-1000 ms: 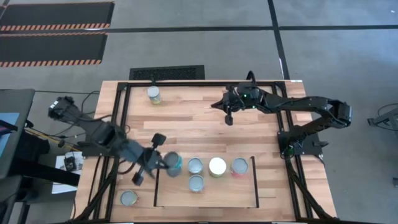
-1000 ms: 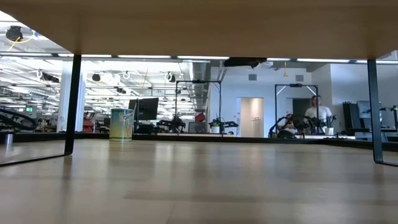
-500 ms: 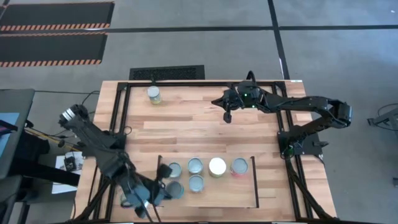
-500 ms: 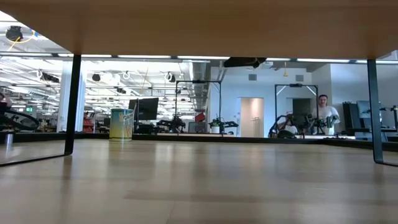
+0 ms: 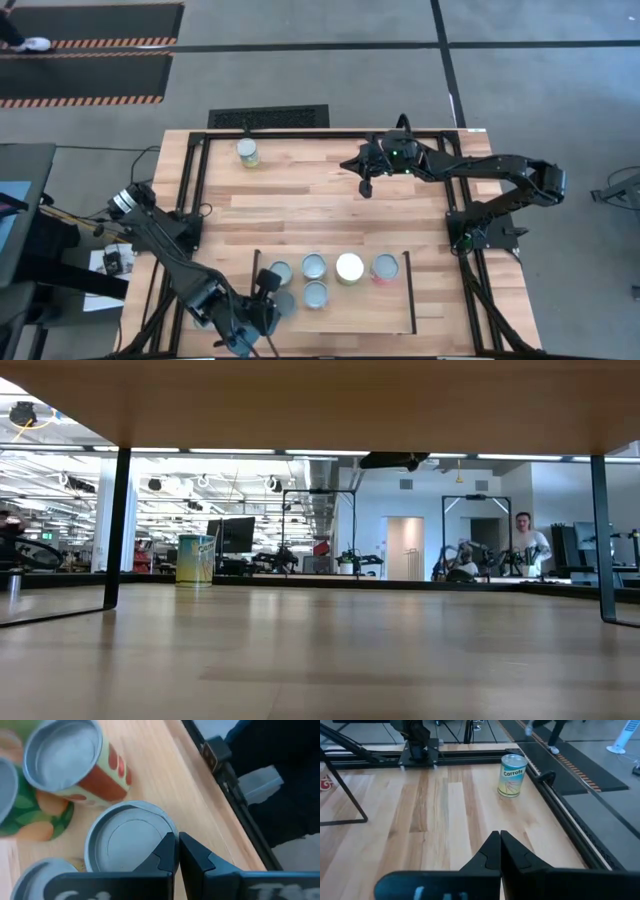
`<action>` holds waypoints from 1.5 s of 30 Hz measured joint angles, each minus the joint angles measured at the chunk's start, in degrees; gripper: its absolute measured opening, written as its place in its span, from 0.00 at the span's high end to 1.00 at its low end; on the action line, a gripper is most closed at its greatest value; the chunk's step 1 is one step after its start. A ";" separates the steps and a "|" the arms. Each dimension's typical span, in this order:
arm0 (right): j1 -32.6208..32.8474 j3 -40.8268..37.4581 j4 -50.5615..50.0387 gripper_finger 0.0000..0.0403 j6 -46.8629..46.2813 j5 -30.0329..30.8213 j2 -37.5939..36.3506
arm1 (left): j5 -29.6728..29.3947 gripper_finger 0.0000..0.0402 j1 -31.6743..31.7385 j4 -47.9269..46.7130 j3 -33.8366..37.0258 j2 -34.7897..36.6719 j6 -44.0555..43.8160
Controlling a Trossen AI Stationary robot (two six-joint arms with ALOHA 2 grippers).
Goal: Pick and place cans onto a shelf
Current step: Put the blue tuna can on the shelf aligned with other cans on the shelf, then put the red green can on the shelf aligned with other cans on the shelf
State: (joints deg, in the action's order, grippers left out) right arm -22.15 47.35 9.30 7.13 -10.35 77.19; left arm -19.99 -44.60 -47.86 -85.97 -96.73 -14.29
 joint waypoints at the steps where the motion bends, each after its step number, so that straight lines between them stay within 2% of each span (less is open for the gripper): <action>1: 0.00 0.00 0.00 0.97 -0.30 -0.02 0.00 | -0.02 1.00 0.00 -0.13 0.00 0.00 -0.60; 12: 1.28 0.00 -0.20 0.97 -1.28 -0.02 0.02 | -0.26 1.00 0.07 -3.62 0.00 0.00 -6.37; 29: 1.57 0.00 -0.28 0.97 -1.24 -0.02 0.02 | 0.35 0.92 2.89 -3.80 0.02 0.00 -6.07; 45: 1.57 0.00 -0.31 0.97 -1.28 -1.53 0.04 | 1.53 0.91 2.86 -3.91 -1.99 0.11 -4.84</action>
State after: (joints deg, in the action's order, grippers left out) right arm -20.58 47.35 8.99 5.85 -11.88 77.23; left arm -18.46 -41.74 -51.77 -87.96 -96.62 -19.14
